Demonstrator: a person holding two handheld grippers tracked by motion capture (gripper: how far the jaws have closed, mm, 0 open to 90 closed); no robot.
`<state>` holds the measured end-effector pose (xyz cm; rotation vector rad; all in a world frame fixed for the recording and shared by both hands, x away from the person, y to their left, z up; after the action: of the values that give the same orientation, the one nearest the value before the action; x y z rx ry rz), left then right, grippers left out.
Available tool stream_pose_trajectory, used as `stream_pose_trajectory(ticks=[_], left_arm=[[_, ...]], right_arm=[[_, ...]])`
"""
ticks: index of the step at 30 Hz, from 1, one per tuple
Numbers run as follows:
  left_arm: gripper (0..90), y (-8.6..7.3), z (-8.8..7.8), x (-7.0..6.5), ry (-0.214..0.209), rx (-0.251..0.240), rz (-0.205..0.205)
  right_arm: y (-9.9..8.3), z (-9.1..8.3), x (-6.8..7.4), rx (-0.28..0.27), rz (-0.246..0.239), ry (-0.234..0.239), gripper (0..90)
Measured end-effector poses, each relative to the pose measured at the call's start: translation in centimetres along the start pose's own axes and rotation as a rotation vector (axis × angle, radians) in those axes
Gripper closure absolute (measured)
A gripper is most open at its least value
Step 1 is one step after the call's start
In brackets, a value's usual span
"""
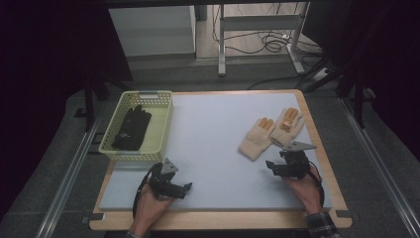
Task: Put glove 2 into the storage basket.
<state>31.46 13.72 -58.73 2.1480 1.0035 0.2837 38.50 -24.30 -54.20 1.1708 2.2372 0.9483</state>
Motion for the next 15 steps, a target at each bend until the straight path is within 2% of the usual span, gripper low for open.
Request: stream_pose_trajectory(ticks=[6, 15], left_arm=[[1.9, 0.0, 0.0, 0.0, 0.001, -0.001, 0.0], [2.1, 0.0, 0.0, 0.0, 0.0, -0.001, 0.002]], right_arm=[[2.7, 1.2, 0.0, -0.007, -0.022, -0.001, 31.7], [5.9, 4.7, -0.7, -0.004, -0.017, -0.008, 23.6]])
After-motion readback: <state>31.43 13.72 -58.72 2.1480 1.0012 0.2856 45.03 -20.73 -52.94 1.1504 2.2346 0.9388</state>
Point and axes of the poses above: each handheld gripper's, and its own axes: z roughly forward along the jaws, y roughly out of its top, x roughly to its left, the point moved 5 cm from there along z, roughly forward along the jaws, and after that the axes turned 5 degrees about -y, right-handed, at the moved point
